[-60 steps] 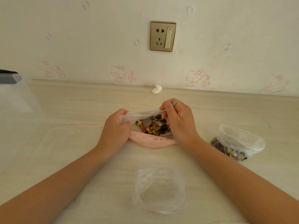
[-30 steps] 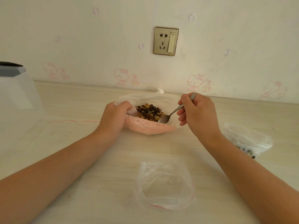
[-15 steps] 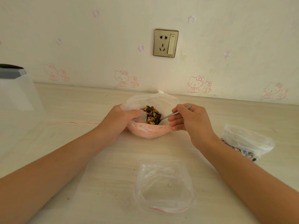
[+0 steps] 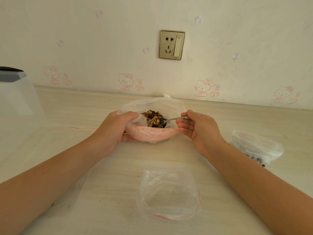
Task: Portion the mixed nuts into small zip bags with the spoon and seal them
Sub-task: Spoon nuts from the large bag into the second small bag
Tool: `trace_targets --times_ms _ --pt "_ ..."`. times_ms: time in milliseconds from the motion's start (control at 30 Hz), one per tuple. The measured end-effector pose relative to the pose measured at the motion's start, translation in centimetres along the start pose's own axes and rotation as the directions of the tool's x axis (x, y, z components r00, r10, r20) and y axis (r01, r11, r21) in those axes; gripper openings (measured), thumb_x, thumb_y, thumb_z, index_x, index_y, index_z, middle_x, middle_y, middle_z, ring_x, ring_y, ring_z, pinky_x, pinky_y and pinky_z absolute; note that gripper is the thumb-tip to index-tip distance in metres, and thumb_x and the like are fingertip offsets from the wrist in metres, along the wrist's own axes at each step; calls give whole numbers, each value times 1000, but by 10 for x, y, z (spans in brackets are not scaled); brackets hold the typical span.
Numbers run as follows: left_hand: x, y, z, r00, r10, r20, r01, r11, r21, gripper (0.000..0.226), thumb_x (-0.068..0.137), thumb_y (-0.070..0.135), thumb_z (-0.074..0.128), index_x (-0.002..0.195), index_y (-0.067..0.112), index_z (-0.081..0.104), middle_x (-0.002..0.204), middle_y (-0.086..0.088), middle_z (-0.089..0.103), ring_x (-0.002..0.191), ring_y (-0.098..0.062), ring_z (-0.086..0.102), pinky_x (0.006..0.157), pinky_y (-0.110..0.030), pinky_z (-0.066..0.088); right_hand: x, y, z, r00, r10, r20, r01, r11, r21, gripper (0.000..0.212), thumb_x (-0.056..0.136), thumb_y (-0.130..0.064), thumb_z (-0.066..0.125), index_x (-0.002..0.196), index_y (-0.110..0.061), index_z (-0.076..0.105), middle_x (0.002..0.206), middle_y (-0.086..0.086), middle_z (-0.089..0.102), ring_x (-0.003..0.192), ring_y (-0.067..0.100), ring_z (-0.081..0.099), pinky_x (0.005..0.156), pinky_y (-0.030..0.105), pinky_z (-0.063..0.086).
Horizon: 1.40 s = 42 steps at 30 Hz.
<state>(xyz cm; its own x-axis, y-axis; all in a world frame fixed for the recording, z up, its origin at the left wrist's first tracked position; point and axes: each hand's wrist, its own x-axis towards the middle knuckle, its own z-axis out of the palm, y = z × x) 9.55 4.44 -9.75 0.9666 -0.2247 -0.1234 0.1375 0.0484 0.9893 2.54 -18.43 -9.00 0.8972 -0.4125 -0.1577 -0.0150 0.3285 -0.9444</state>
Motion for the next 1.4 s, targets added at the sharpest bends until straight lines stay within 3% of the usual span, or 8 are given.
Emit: trace_targets --times_ms 167,333,433,600,767,1033,1267,1400 --pt "-24 -1 -18 998 41 -48 -25 953 302 67 68 72 70 104 15 60 77 0 70 60 -28 69 46 -35 49 -2 -2 0 1000 -14 -5 14 1000 17 26 107 -16 54 91 -1 68 68 13 74 52 15 69 47 23 55" --pt "-76 -8 -22 984 70 165 -144 860 490 74 75 84 57 58 12 57 56 -10 61 44 -24 53 39 -26 38 -6 -4 1 1000 -15 -8 15 1000 17 25 105 -14 53 88 -2 67 63 12 72 47 14 65 44 23 53" --pt "-107 -13 -13 942 153 298 -302 773 558 84 75 88 57 57 7 48 49 -11 49 43 -17 43 44 -26 33 -7 -5 2 1000 -17 -9 17 1000 19 25 104 -14 54 85 -3 67 61 11 71 45 14 63 43 22 51" --pt "-111 -8 -6 917 0 398 -275 724 633 60 75 65 68 61 10 49 48 4 43 45 -12 36 45 -23 29 -10 -8 3 1000 -17 6 17 999 34 25 102 -12 53 82 -3 64 56 10 67 41 13 55 40 21 46" --pt "-96 -4 -6 956 26 291 -228 690 687 43 89 25 67 55 9 46 46 2 45 42 -12 39 43 -22 31 -18 -10 8 996 -27 79 23 998 50 28 102 -12 51 78 -3 63 53 9 61 38 13 48 36 20 39" --pt "-72 4 -17 963 88 256 -245 683 688 42 92 22 65 52 17 50 46 4 52 42 -10 43 42 -16 35 -34 -9 14 961 -161 224 159 987 25 46 101 -13 51 59 -12 70 52 13 59 35 18 44 35 22 36" --pt "-72 5 -18 934 118 338 -322 690 648 41 95 22 65 56 20 55 47 4 54 42 -10 43 43 -15 36 -50 -9 8 661 -605 445 706 701 -96 33 100 -6 49 72 1 65 55 16 56 42 22 49 41 26 36" --pt "-71 2 -19 926 134 352 -341 695 633 39 96 25 66 58 20 56 48 5 54 43 -9 43 43 -16 35 -50 -11 7 655 -621 430 721 683 -112 32 99 -6 49 72 0 65 55 18 54 42 24 48 43 23 36"
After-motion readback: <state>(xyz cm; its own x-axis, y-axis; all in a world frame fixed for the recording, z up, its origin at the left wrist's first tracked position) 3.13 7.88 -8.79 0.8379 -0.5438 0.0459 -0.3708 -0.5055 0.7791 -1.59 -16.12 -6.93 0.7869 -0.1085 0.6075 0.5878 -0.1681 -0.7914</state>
